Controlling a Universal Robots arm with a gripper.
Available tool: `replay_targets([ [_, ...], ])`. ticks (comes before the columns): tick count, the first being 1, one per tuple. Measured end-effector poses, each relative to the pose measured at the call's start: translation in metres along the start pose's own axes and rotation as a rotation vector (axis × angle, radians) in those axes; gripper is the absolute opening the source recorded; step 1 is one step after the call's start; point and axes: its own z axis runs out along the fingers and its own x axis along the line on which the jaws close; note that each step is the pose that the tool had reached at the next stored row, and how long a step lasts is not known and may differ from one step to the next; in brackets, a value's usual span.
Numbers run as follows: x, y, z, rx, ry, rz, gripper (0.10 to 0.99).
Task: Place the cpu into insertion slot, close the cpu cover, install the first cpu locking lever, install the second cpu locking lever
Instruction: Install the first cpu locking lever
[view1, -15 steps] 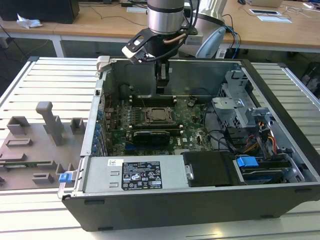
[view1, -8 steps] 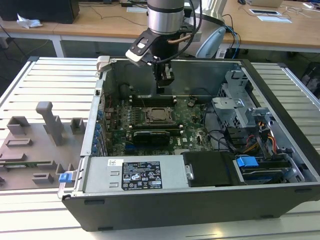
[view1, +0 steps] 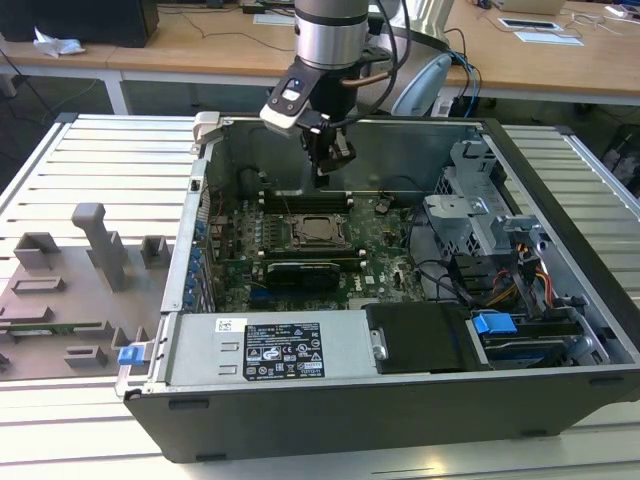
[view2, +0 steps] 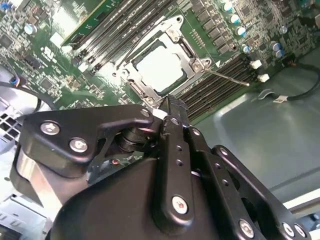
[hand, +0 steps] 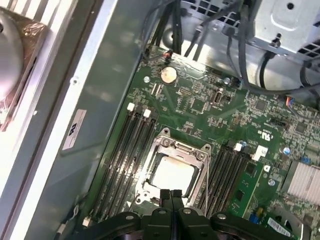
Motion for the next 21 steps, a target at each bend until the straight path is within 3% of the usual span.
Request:
replay_targets([
  [17, 0.0000, 0.0000, 0.0000, 0.000, 0.0037, -0.199, 0.106],
  [21, 0.0000, 0.0000, 0.0000, 0.000, 0.0052, -0.276, 0.106],
])
